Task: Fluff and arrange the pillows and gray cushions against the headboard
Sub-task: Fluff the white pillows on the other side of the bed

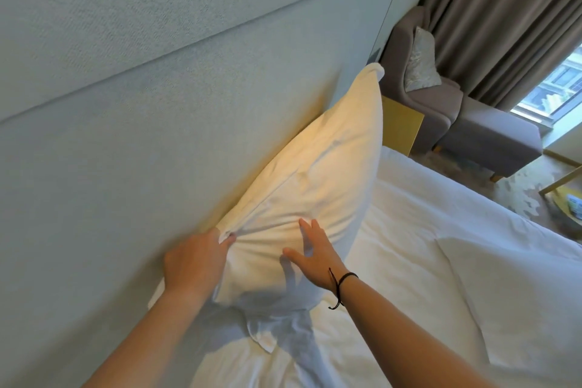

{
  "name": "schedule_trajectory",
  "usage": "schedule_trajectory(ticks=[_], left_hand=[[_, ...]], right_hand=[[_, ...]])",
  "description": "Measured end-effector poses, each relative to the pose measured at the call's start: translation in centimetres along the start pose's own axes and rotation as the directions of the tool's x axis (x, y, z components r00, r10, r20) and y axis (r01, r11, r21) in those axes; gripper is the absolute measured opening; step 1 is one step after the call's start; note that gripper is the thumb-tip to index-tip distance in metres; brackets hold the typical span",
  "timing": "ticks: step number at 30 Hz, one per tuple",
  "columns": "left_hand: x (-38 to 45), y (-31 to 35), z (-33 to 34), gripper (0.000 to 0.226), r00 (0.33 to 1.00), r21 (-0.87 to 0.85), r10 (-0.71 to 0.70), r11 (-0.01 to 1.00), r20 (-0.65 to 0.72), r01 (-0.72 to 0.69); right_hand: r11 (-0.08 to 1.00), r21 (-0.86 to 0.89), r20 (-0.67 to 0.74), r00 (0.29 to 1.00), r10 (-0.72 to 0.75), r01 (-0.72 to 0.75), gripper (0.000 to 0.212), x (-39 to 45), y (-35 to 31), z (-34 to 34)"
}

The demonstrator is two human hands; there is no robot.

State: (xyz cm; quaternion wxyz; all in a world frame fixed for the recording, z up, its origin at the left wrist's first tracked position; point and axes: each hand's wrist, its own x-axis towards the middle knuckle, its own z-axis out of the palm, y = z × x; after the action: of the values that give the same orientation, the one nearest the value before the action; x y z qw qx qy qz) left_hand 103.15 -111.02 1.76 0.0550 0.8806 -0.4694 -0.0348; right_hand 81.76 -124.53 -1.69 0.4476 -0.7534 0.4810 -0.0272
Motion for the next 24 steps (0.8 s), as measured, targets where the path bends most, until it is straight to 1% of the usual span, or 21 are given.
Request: schedule_trajectory(ticks=[2,4,5,7,8,10,12,13,15,16,18,19,21,22,24], left_hand=[[-0.6,1.1,0.5,0.048,0.999,-0.024,-0.015,1.000,0.031,0.016],[-1.1,2.7,0.9,0.038,1.000,-0.049,0.008,0.999,0.009,-0.007],[-1.4,3.7,0.9,0.038,1.000,-0.041,0.028,0.999,-0.011,-0.028],[-1.9,5.9,1.0,0.052,0.996,-0.032,0.076,0.996,-0.055,-0.078],[-2.4,7.2,1.1,0.059,0.991,-0.028,0.113,0.993,-0.075,-0.115],[-3.5,10.2,1.4,0.066,0.969,-0.017,0.221,0.974,-0.106,-0.224],[-4.8,13.6,2.1,0.064,0.931,-0.074,0.346,0.932,-0.118,-0.355],[-5.7,15.3,2.7,0.063,0.908,-0.124,0.407,0.900,-0.101,-0.418],[-7.7,18.5,4.4,0.064,0.859,-0.254,0.511,0.830,-0.006,-0.496],[-8.8,20.0,5.6,0.065,0.835,-0.326,0.545,0.804,0.072,-0.497],[-11.0,22.4,8.1,0.067,0.782,-0.446,0.573,0.783,0.245,-0.433],[-11.9,23.2,9.4,0.066,0.754,-0.474,0.571,0.788,0.324,-0.394],[-13.0,24.7,11.8,0.063,0.702,-0.467,0.557,0.812,0.443,-0.349],[-13.2,25.4,12.8,0.061,0.692,-0.447,0.540,0.829,0.479,-0.337],[-13.2,26.9,14.6,0.057,0.697,-0.401,0.496,0.861,0.519,-0.314]], right_hand=[[0.999,0.036,0.022,1.000,0.020,-0.021,0.092,-1.4,0.4,-0.2],[0.995,0.101,0.025,1.000,0.017,-0.019,0.096,-3.1,1.3,-0.7],[0.992,0.126,0.013,1.000,0.014,-0.016,0.098,-4.1,1.9,-1.0],[0.985,0.168,-0.019,0.999,0.043,-0.039,0.101,-6.3,3.5,-2.1],[0.978,0.197,-0.031,0.997,0.074,-0.066,0.102,-7.5,4.5,-2.6],[0.959,0.248,-0.053,0.987,0.151,-0.134,0.100,-10.0,6.8,-3.7],[0.929,0.291,-0.067,0.964,0.258,-0.228,0.096,-12.8,9.7,-4.9],[0.907,0.315,-0.059,0.949,0.311,-0.278,0.094,-14.2,11.4,-5.5],[0.861,0.352,-0.021,0.916,0.401,-0.368,0.086,-17.2,15.3,-6.4],[0.833,0.366,-0.002,0.895,0.447,-0.415,0.081,-18.7,17.5,-6.8],[0.763,0.406,0.012,0.837,0.546,-0.504,0.075,-21.8,21.9,-7.3],[0.720,0.440,0.007,0.804,0.594,-0.536,0.073,-23.3,24.1,-7.5],[0.636,0.511,-0.019,0.732,0.682,-0.579,0.075,-25.6,28.4,-8.1],[0.604,0.531,-0.037,0.696,0.717,-0.594,0.076,-26.4,30.7,-8.4],[0.581,0.539,-0.091,0.644,0.759,-0.609,0.077,-27.0,35.3,-9.4]])
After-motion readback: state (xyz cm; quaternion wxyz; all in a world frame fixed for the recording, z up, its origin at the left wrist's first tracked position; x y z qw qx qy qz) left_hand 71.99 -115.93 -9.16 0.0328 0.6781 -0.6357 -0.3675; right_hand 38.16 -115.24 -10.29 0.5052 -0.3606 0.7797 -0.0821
